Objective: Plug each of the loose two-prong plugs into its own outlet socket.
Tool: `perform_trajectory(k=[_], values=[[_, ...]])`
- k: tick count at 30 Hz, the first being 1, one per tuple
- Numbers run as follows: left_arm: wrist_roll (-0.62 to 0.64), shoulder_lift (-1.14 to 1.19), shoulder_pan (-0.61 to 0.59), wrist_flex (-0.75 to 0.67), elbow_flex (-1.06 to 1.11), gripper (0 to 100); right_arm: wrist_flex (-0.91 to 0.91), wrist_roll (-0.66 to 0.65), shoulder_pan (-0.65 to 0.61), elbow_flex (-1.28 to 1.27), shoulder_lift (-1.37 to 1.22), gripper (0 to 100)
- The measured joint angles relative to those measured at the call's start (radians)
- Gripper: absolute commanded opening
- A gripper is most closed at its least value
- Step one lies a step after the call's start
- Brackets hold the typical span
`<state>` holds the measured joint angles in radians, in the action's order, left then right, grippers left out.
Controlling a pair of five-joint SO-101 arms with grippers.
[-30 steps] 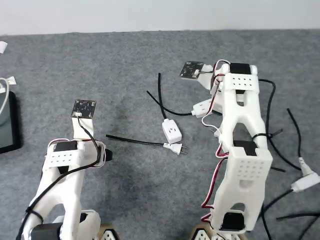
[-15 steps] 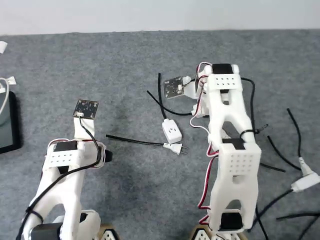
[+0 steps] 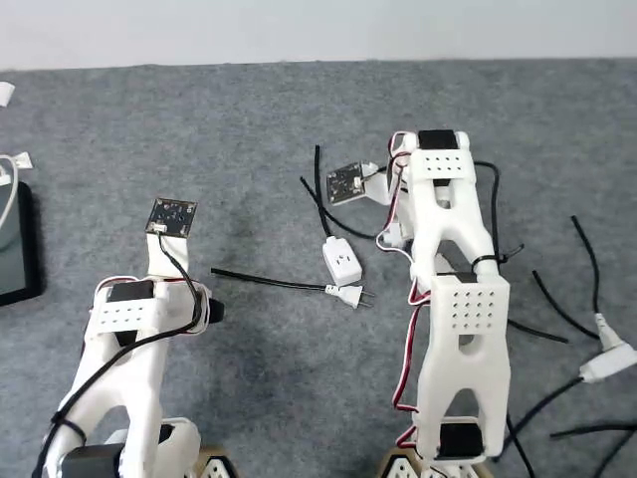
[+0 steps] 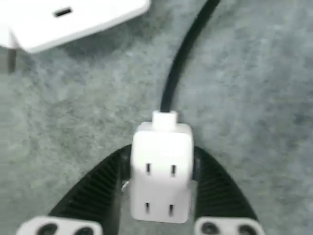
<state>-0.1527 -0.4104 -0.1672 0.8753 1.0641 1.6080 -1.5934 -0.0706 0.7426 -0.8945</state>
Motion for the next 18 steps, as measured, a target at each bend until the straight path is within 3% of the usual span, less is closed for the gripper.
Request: perform_trajectory(k=[4, 7, 12, 18], values=[[0.000, 0.000, 0.000, 0.000, 0.000, 25, 0.129, 0.072, -0.003, 0.000, 0.037, 0.9], [0.000, 0.000, 0.000, 0.000, 0.000, 25, 0.143, 0.273, -0.035, 0.000, 0.135, 0.9], [-0.002, 0.000, 0.000, 0.000, 0.000, 25, 0.143, 0.824, -0.124, 0.000, 0.315, 0.8], [-0.002, 0.000, 0.000, 0.000, 0.000, 25, 0.144, 1.668, -0.239, -0.021, 0.404, 0.8]])
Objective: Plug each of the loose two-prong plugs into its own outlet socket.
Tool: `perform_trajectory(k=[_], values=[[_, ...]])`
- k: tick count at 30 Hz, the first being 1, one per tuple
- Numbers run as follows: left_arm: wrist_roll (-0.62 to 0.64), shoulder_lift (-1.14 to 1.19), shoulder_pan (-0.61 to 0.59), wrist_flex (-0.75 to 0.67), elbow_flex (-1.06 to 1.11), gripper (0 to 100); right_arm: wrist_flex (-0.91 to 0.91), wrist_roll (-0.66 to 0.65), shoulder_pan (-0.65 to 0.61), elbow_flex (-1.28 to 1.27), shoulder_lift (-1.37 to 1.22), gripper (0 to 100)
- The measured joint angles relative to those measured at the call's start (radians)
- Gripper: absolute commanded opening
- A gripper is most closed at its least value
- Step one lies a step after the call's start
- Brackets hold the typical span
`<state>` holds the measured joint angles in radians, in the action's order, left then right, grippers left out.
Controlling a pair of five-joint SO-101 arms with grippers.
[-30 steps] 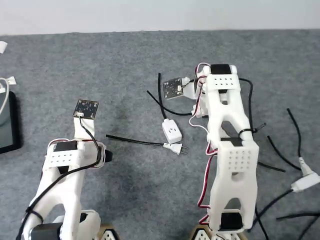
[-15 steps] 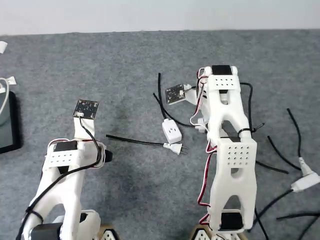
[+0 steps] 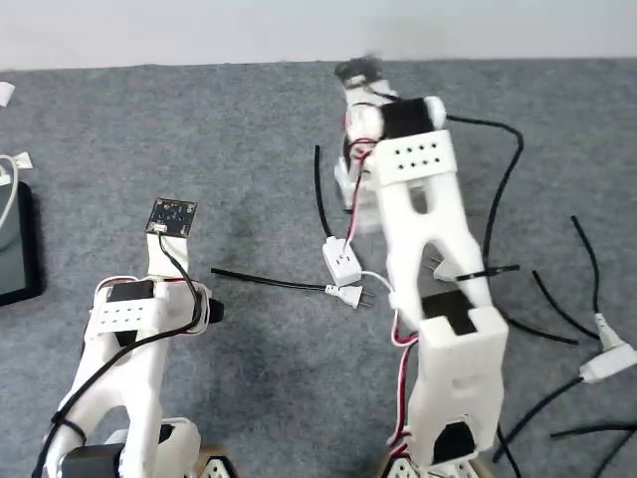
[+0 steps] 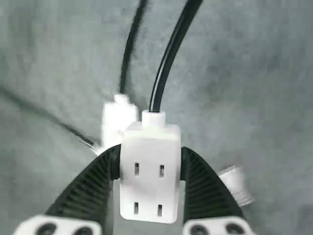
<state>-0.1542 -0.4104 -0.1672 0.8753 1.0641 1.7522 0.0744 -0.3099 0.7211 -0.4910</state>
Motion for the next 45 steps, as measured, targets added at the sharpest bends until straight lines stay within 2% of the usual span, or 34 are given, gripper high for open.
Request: perform_trajectory(k=[2, 4, 7, 10, 14, 17, 20, 26, 29, 33, 37, 39, 41, 45], values=[[0.023, 0.000, 0.000, 0.000, 0.000, 25, -0.003, 0.212, -0.069, -0.043, 0.000, 0.8], [0.040, 0.000, 0.000, 0.000, 0.000, 25, -0.018, 0.334, -0.149, -0.112, 0.000, 0.8], [0.051, 0.000, 0.000, 0.000, 0.000, 25, -0.115, 0.425, -0.259, -0.236, 0.000, 0.8], [0.054, 0.000, -0.006, 0.000, 0.000, 25, -0.242, 0.462, -0.311, -0.374, 0.000, 0.9], [0.055, 0.000, -0.026, 0.000, 0.000, 25, -0.373, 0.425, -0.322, -0.552, 0.000, 2.4], [0.057, 0.000, -0.028, 0.000, 0.000, 25, -0.408, 0.336, -0.370, -0.597, -0.002, 12.1], [0.057, 0.000, -0.028, 0.000, 0.000, 28, -0.407, 0.310, -0.423, -0.597, 0.002, 21.3], [0.068, 0.000, -0.028, 0.000, 0.000, 35, -0.399, 0.236, -0.442, -0.586, 0.002, 21.3], [0.130, -0.021, -0.025, 0.014, 0.000, 35, -0.333, 0.192, -0.440, -0.520, 0.003, 21.0], [0.230, -0.135, 0.031, 0.103, 0.000, 35, -0.195, 0.158, -0.407, -0.404, 0.008, 20.9], [0.440, -0.284, 0.169, 0.172, 0.008, 35, -0.080, 0.153, -0.295, -0.354, 0.091, 20.9], [0.562, -0.316, 0.265, 0.133, 0.051, 35, -0.038, 0.153, -0.235, -0.353, 0.149, 20.9], [0.621, -0.311, 0.338, 0.055, 0.100, 35, -0.011, 0.137, -0.183, -0.354, 0.204, 20.9], [0.686, -0.206, 0.376, 0.006, 0.080, 35, -0.012, 0.075, -0.101, -0.442, 0.285, 20.7]])
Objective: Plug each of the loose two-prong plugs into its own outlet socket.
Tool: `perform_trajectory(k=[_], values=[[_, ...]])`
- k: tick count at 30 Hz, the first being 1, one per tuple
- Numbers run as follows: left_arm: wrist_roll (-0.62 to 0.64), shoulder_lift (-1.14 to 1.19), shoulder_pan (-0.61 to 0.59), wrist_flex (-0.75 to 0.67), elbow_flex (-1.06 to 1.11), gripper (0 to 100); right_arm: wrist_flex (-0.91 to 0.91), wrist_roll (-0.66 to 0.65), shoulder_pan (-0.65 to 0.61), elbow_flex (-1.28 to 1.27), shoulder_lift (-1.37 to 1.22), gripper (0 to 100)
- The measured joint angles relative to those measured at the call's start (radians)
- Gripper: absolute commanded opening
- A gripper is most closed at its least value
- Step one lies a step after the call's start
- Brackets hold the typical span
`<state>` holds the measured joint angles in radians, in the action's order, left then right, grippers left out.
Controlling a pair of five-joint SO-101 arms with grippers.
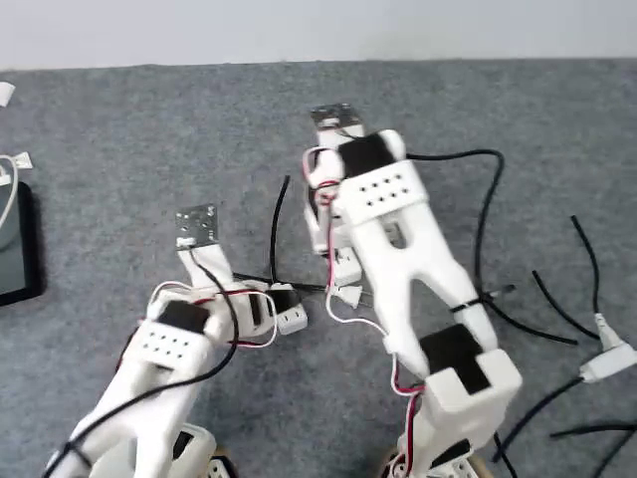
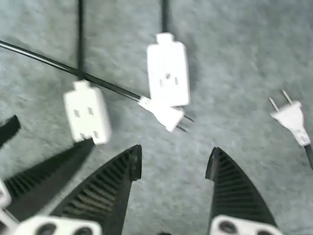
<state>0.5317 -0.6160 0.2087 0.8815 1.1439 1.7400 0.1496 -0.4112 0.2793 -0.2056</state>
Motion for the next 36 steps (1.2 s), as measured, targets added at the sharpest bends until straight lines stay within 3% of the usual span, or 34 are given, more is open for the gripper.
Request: perform_trajectory(k=[5, 10, 15, 21, 28, 36], values=[[0.034, 0.265, 0.021, -0.006, -0.121, 35, -0.101, -0.066, 0.132, -0.157, 0.011, 14.3], [0.051, 0.434, 0.054, 0.011, -0.242, 35, -0.203, -0.137, 0.238, -0.258, 0.011, 15.2], [0.075, 0.457, 0.120, 0.017, -0.256, 33, -0.292, -0.190, 0.295, -0.365, 0.011, 15.0], [0.075, 0.546, 0.130, 0.017, -0.287, 21, -0.347, -0.238, 0.356, -0.443, 0.011, 15.0], [0.075, 0.718, 0.143, 0.138, -0.488, 22, -0.350, -0.250, 0.367, -0.446, 0.012, 14.7], [0.032, 0.760, 0.157, 0.176, -0.562, 2, -0.350, -0.252, 0.368, -0.446, 0.012, 14.1]])
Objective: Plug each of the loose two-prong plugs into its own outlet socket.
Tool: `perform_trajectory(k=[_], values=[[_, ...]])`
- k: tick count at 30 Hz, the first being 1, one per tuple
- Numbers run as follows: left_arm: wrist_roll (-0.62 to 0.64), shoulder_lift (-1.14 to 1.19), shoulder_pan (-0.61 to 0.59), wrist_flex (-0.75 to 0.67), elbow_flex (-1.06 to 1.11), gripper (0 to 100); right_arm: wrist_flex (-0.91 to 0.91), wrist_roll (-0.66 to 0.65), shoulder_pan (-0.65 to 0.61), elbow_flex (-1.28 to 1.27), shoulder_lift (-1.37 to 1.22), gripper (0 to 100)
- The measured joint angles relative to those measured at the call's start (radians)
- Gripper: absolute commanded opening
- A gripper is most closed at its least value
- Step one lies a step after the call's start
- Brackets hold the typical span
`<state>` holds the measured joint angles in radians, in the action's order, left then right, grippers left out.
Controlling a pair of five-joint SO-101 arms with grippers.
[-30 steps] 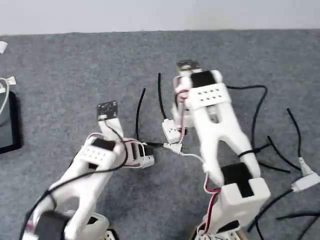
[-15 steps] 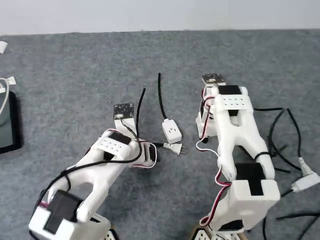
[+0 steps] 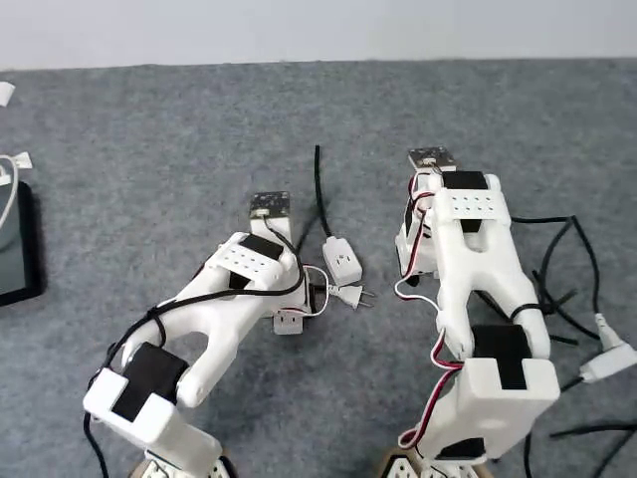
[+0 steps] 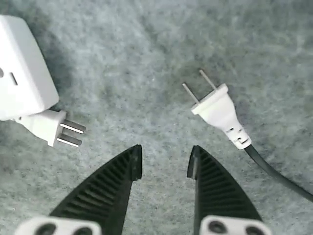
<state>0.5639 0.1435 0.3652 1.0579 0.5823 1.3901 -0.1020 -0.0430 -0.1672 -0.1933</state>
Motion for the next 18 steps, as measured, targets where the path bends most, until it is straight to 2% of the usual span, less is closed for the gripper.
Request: perform_trajectory(k=[5, 11, 15, 18], values=[[-0.155, -0.097, -0.003, -0.055, 0.089, 1, 0.000, 0.000, 0.009, 0.000, 0.000, 7.3], [-0.175, -0.324, 0.044, -0.213, 0.350, 2, 0.000, 0.038, 0.097, 0.000, 0.000, 6.8], [-0.175, -0.428, 0.048, -0.264, 0.430, 2, -0.049, 0.074, 0.190, -0.037, 0.005, 6.8], [-0.175, -0.445, 0.048, -0.267, 0.437, 2, -0.109, -0.002, 0.181, -0.115, 0.005, 6.8]])
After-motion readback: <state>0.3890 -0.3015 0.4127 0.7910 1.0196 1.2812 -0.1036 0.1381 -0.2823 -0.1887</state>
